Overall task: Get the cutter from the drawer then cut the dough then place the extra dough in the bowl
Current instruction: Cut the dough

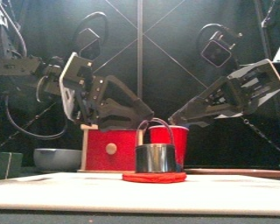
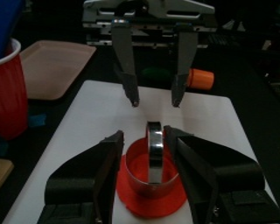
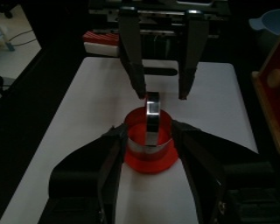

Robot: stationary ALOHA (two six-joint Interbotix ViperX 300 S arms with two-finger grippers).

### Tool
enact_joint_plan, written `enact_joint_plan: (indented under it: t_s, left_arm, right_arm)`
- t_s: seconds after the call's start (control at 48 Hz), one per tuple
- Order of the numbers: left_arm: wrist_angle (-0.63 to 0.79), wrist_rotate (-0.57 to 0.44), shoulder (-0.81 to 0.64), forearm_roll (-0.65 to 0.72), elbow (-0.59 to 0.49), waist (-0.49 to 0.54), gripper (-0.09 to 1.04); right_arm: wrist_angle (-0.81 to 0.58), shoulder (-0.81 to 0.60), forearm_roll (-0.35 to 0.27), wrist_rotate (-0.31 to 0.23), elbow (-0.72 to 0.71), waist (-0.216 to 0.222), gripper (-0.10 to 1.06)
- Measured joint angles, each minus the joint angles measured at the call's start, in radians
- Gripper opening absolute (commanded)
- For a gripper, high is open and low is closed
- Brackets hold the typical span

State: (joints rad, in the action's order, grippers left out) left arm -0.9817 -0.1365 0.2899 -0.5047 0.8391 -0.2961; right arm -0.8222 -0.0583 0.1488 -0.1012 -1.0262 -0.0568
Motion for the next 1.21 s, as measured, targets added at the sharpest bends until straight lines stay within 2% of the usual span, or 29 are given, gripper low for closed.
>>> enact_joint_plan:
  t_s: [0.125,0.583,0.896,0.958,1.208]
  left_arm:
    - [0.009,0.000,0.005,-0.002,-0.002,-0.002,0.81]
    - [0.058,0.000,0.015,0.009,-0.017,-0.040,0.80]
    - [0.063,0.002,0.015,0.009,-0.018,-0.040,0.78]
    - [0.063,0.000,0.015,0.009,-0.017,-0.037,0.78]
    - [0.063,0.000,0.017,0.009,-0.018,-0.037,0.78]
  right_arm:
    - [0.002,-0.011,0.002,-0.014,0.017,0.000,0.81]
    - [0.051,-0.089,0.000,-0.011,0.083,0.002,0.82]
    - [0.066,-0.089,-0.002,-0.006,0.083,0.000,0.81]
    - [0.078,-0.089,0.005,0.006,0.081,0.000,0.81]
    - [0.155,-0.078,0.017,-0.005,0.087,-0.006,0.81]
